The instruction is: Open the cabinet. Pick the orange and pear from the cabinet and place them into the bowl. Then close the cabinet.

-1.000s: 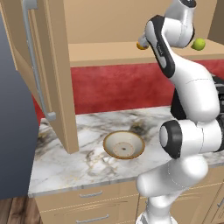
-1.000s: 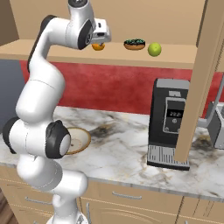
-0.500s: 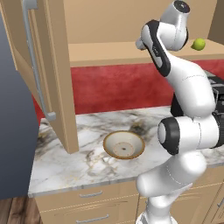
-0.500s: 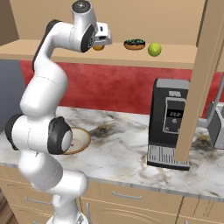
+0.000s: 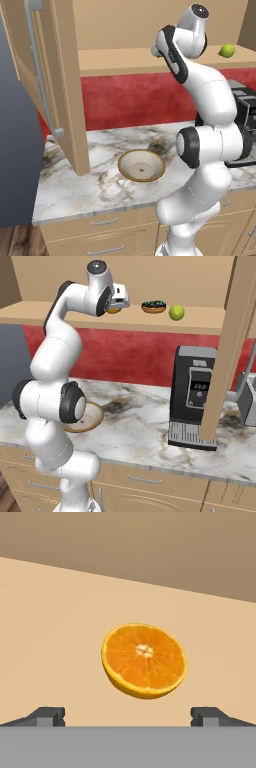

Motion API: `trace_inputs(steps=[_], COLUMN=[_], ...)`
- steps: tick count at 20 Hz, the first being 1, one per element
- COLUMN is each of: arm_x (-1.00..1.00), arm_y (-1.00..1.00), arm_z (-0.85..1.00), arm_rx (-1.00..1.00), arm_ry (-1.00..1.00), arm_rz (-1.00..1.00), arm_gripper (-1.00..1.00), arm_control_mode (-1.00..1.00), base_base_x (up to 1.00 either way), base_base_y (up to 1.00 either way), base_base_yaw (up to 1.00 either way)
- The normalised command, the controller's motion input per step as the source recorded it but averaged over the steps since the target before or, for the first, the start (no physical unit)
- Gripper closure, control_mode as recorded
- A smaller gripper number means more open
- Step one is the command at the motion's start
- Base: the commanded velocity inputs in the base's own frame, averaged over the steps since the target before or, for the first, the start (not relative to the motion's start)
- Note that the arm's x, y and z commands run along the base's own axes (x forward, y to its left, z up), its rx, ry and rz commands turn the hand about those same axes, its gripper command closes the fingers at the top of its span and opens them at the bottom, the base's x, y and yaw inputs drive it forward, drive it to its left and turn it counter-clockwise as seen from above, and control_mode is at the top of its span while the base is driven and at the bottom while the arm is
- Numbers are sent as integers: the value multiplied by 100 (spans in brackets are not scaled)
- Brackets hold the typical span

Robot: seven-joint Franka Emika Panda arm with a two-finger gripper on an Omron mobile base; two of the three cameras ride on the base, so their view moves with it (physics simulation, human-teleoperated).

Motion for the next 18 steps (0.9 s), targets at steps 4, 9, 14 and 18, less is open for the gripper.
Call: trace_inputs(steps=[4,9,14,18], arm_x=[28,40,35,18], arm_y=[0,0,0,0], arm_z=[0,0,0,0], arm_rx=[0,0,0,0], arm_ry=[4,1,0,0], arm_rz=[0,0,0,0], arm_gripper=[-100,-100,-100,-100], arm_control_mode=[-100,-100,-100,-100], base_base_x=[0,0,0,0], base_base_y=[0,0,0,0], base_base_yaw=[0,0,0,0])
